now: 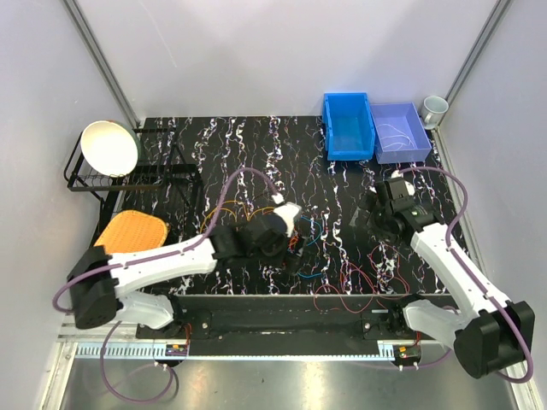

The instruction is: Untangle the cables

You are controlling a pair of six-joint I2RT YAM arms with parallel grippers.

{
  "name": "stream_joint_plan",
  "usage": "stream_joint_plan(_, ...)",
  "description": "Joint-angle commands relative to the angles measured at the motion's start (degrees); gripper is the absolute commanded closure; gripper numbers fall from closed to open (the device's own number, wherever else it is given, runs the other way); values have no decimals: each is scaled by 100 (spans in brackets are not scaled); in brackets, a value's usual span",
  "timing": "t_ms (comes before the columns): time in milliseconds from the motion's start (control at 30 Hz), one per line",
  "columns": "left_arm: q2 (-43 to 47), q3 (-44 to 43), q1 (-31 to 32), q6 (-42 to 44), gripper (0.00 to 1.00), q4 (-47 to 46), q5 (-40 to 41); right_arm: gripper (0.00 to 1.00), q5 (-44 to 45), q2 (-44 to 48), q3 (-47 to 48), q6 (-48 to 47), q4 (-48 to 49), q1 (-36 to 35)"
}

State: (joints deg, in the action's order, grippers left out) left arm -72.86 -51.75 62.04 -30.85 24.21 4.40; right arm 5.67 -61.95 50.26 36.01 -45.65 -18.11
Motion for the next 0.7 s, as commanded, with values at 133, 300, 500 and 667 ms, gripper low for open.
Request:
stream_joint_plan(133, -1220, -1073, 616, -333, 14, -970, -405, 0, 1322, 394, 335, 635, -313, 18)
stream_joint_plan(300, -2073, -1460, 835, -632, 19, -1242, -756, 0, 1708, 702, 607, 644, -322, 9)
stream_joint_plan(500, -2750, -1927, 1011, -782, 22, -1269, -932, 0, 1867, 1071, 696, 451, -322, 27)
stream_joint_plan(667, -3119, -2155, 1073, -800, 31, -1261, -1064, 0, 1850, 1177, 652, 363, -313, 18)
